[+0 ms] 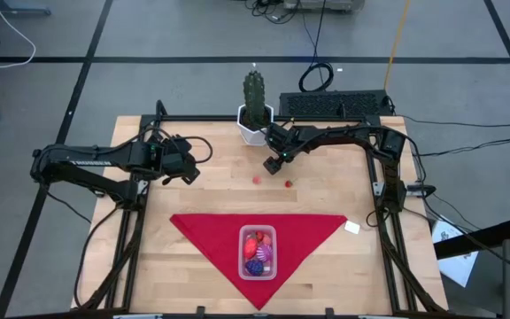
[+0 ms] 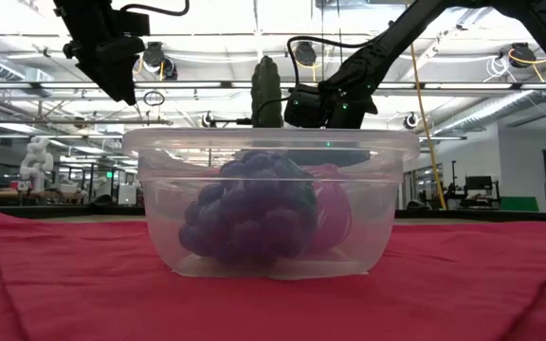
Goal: Pick and placing Produce into tupperware
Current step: Put the top strawberry into the transparent bin
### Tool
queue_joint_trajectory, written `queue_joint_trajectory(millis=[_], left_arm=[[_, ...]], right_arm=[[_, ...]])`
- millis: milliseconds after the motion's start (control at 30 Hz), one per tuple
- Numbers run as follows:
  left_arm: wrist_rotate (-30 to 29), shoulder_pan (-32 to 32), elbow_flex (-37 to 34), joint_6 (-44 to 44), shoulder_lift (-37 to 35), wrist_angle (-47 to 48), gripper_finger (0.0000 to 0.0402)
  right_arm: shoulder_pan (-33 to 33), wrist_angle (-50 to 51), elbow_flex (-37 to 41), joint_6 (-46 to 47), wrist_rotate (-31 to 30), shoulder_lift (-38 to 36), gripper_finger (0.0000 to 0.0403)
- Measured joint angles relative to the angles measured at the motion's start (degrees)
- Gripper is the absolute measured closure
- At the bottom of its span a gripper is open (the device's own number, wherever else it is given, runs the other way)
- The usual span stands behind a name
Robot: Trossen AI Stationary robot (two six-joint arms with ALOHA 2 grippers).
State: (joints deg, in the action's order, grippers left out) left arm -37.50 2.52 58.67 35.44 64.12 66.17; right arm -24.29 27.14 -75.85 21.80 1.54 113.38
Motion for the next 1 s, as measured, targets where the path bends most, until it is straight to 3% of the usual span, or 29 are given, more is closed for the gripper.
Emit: queue_joint_trajectory(millis=[133, 733, 1000], left_arm=[[0.0, 0.0, 0.0, 0.0, -0.02, 0.0, 0.0144], [0.0, 0.0, 0.0, 0.26, 0.0, -0.02, 0.0144], [0.02, 0.0, 0.0, 0.29, -0.02, -0.02, 0.0144]], right_arm=[[0.0, -0.08, 0.0, 1.04, -0.01, 0.0, 0.0099], [0.0, -0.13, 0.04, 1.97, 0.01, 0.0, 0.0199], [0.17, 1.13, 0.04, 3.05, 2.53, -0.77, 0.0227]])
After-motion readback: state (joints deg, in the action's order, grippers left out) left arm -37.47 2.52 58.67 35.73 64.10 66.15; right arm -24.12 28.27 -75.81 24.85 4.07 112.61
